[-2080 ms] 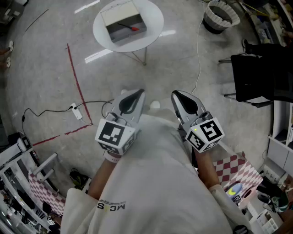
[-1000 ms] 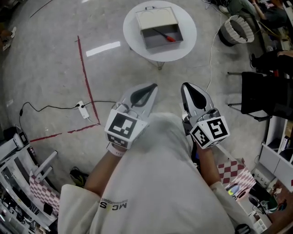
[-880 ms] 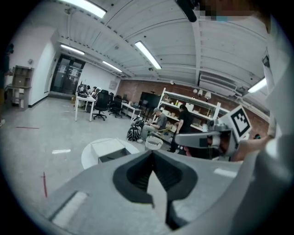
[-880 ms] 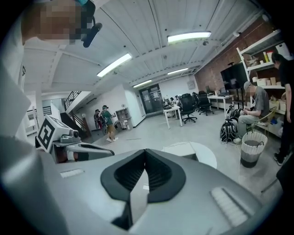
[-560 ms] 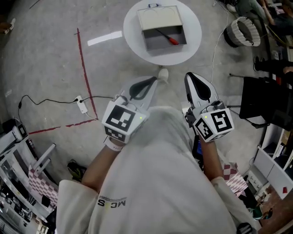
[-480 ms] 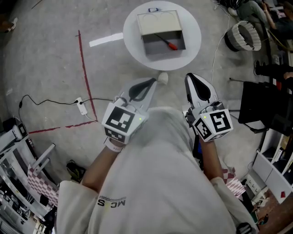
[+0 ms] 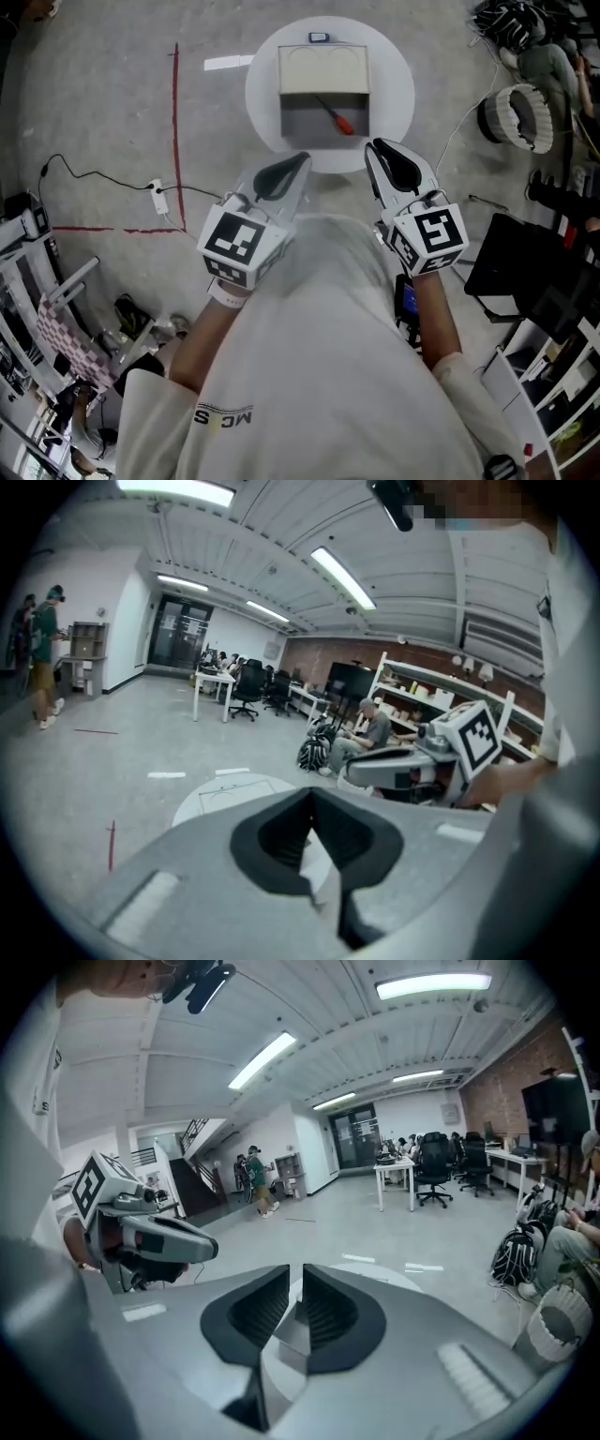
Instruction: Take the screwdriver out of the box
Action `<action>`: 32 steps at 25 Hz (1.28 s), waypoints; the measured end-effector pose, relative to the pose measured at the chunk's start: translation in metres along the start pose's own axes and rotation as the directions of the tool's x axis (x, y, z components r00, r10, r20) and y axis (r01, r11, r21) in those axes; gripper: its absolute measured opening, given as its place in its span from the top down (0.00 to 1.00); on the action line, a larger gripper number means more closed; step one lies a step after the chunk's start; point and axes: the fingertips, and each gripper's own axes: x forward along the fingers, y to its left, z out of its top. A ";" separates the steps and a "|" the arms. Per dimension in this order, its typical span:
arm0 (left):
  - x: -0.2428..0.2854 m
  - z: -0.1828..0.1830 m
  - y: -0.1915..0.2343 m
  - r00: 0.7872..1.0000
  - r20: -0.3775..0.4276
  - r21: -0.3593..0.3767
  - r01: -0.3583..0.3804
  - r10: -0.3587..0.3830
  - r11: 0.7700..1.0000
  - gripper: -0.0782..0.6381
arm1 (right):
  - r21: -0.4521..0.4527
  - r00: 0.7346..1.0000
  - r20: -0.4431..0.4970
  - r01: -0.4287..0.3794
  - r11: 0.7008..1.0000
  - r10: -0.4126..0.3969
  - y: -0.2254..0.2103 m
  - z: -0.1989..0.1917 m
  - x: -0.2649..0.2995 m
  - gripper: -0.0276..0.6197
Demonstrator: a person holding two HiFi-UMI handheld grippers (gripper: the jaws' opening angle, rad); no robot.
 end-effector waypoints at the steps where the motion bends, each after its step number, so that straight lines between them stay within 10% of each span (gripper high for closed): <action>1: 0.009 0.001 0.005 1.000 -0.003 -0.008 -0.028 0.028 1.000 0.89 | -0.011 1.000 -0.014 -0.017 1.000 0.017 -0.008 -0.003 0.007 0.89; 23: 0.096 -0.053 0.097 0.990 -0.088 -0.151 -0.121 0.109 0.981 0.89 | -0.106 0.902 -0.427 -0.119 0.987 0.063 -0.065 -0.111 0.171 0.80; 32: 0.109 -0.096 0.129 0.987 -0.106 -0.198 -0.137 0.118 0.970 0.89 | -0.183 0.808 -0.588 -0.163 0.970 0.025 -0.071 -0.176 0.219 0.79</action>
